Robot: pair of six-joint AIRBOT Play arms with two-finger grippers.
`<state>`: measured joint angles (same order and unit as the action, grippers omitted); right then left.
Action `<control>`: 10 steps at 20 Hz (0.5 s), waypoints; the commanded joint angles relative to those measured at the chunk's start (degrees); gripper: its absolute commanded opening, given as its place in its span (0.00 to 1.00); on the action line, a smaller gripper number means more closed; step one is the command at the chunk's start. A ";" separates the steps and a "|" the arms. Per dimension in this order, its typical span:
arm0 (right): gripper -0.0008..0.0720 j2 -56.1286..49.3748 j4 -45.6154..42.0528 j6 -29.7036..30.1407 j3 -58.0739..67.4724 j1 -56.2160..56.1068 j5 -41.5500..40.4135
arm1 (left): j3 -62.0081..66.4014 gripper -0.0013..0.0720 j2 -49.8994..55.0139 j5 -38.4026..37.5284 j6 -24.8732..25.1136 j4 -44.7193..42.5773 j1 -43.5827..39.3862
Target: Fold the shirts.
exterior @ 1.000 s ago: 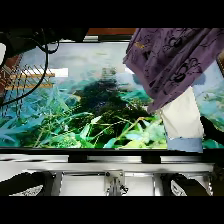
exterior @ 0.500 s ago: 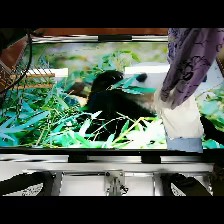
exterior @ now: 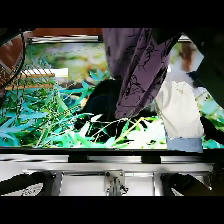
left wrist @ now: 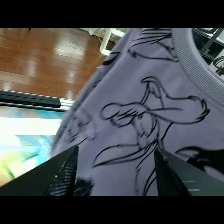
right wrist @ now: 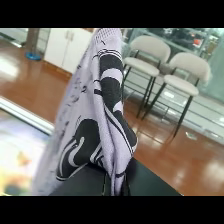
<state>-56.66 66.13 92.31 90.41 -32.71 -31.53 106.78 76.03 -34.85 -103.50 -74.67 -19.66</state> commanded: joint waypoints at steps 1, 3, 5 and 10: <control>0.10 0.04 -4.85 3.10 0.04 -1.40 -0.55 | 0.04 0.76 0.09 -0.59 1.51 0.11 0.13; 0.10 0.04 -16.57 -0.42 0.04 -1.38 -0.24 | 0.04 0.76 0.07 -2.80 3.63 0.11 0.11; 0.10 0.09 -28.09 -8.79 0.07 -0.02 -0.20 | 0.04 0.76 0.07 -6.38 5.42 0.11 0.13; 0.10 0.22 -33.18 -21.88 0.11 15.04 2.29 | 0.04 0.76 0.07 -12.98 5.57 0.09 0.11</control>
<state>-56.51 38.22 78.19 90.48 -24.82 -30.61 106.78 76.09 -43.88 -98.67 -74.56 -19.59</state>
